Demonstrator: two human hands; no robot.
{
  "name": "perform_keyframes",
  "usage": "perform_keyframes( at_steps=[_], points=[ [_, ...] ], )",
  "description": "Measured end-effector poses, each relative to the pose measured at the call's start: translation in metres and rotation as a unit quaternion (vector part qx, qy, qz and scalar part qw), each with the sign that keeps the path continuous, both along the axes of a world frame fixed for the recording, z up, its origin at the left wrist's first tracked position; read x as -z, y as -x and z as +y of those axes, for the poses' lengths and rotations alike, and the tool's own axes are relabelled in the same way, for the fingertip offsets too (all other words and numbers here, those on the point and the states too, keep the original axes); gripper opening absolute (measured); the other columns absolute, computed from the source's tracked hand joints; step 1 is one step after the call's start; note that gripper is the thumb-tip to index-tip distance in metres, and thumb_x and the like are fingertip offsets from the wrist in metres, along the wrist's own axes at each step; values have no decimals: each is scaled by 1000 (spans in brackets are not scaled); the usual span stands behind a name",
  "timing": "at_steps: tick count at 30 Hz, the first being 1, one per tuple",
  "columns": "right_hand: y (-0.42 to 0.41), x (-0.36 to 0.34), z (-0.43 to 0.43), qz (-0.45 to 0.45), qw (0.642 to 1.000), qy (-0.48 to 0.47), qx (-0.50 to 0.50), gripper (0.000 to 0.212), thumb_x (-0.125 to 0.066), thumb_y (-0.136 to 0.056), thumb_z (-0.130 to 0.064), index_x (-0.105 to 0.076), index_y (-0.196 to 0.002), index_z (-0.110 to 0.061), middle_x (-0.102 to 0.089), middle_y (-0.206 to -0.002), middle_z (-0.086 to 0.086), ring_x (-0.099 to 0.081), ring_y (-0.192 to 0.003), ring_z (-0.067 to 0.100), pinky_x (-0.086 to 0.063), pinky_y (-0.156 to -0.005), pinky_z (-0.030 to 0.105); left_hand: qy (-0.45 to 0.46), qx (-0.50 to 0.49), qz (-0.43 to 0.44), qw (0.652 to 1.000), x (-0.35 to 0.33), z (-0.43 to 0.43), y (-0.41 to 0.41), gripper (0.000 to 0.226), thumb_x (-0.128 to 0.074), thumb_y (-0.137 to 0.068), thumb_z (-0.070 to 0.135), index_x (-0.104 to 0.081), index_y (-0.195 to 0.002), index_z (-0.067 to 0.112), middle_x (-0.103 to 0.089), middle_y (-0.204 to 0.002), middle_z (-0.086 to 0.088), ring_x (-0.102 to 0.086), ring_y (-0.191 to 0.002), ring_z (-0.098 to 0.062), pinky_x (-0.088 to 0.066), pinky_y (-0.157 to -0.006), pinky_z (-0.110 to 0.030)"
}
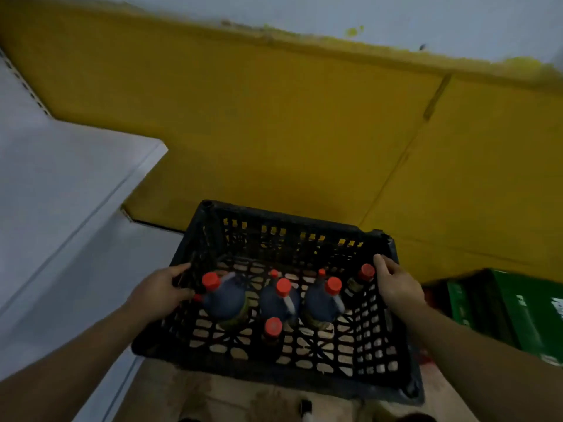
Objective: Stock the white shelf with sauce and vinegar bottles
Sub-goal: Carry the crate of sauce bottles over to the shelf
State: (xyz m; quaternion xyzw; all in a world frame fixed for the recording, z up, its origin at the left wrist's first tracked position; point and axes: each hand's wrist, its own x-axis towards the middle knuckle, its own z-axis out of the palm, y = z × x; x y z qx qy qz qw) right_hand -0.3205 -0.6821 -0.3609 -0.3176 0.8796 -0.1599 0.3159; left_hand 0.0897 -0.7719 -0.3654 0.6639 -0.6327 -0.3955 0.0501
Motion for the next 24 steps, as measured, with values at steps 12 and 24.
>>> perform_keyframes(
  at_steps=[12, 24],
  points=[
    [66, 316, -82, -13, 999, -24, 29, 69, -23, -87, -78, -46, -141, -41, -57, -136, 9, -53, -122, 32, -44, -97, 34, -87, -56, 30, 994, 292, -75, 59, 65, -72, -81, 5, -47, -138, 24, -59, -127, -5, -56, -103, -15, -42, -88, -25],
    [84, 438, -97, 1, 1000, -19, 22, 57, -33, -96, -62, -38, -147, -38, -53, -141, 10, -51, -123, 36, -42, -93, 38, -91, -85, 40, 991, 423, -93, 91, 63, -66, -85, 3, -44, -141, 21, -56, -128, -9, -55, -104, -20, -41, -93, -29]
  ],
)
